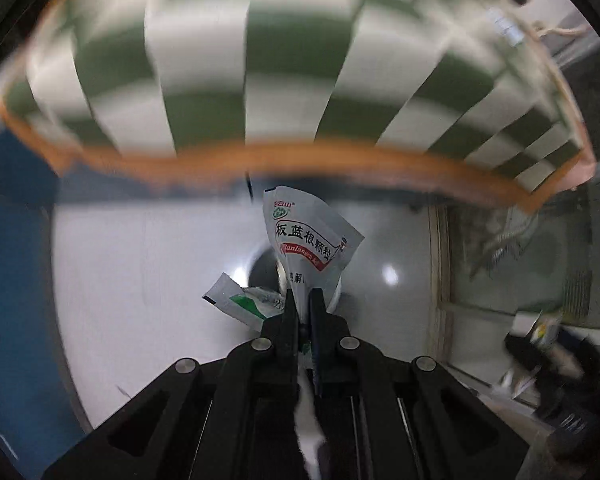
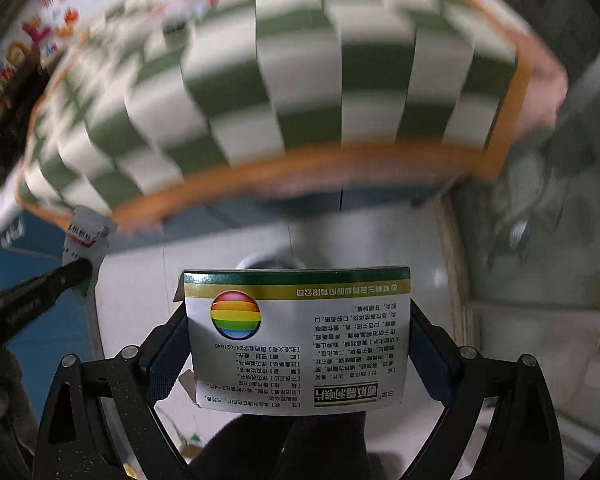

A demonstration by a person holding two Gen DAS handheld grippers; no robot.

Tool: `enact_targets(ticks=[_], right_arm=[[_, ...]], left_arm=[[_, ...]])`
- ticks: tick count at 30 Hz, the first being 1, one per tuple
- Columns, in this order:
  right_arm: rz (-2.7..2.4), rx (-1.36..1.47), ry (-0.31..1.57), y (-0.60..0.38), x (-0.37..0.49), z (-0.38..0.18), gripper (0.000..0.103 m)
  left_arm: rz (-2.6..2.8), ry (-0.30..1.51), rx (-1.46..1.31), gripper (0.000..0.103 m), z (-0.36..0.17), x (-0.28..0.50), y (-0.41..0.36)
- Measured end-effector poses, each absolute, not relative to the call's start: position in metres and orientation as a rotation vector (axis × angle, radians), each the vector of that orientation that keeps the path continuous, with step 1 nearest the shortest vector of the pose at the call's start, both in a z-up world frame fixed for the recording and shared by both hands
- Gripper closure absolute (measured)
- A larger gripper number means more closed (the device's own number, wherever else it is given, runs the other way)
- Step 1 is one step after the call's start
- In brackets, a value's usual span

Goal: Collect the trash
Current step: 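Carry sachet and box over the bin and open both tools to drop them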

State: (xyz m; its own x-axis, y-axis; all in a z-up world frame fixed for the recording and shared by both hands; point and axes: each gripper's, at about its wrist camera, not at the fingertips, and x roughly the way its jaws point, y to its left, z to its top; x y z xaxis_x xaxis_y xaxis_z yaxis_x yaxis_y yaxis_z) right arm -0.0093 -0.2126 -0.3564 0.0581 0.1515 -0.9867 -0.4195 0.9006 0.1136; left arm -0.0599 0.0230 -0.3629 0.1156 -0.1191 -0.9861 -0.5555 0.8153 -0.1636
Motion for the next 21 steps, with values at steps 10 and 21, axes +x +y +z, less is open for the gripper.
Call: enact_targets(ticks=[10,21], right_arm=[[0.493,-0.204,1.628,-0.196,-0.03,-0.623,0.006],[0.609,-0.35,1.678,-0.154,-0.05,-0.81,0.0]], left_arm=[[0.338,1.626,-0.79,0.098,-0.603,-0.059,0.035],[0.352,1.691,-0.791,0.005,-0.752,-0.065,0.024]])
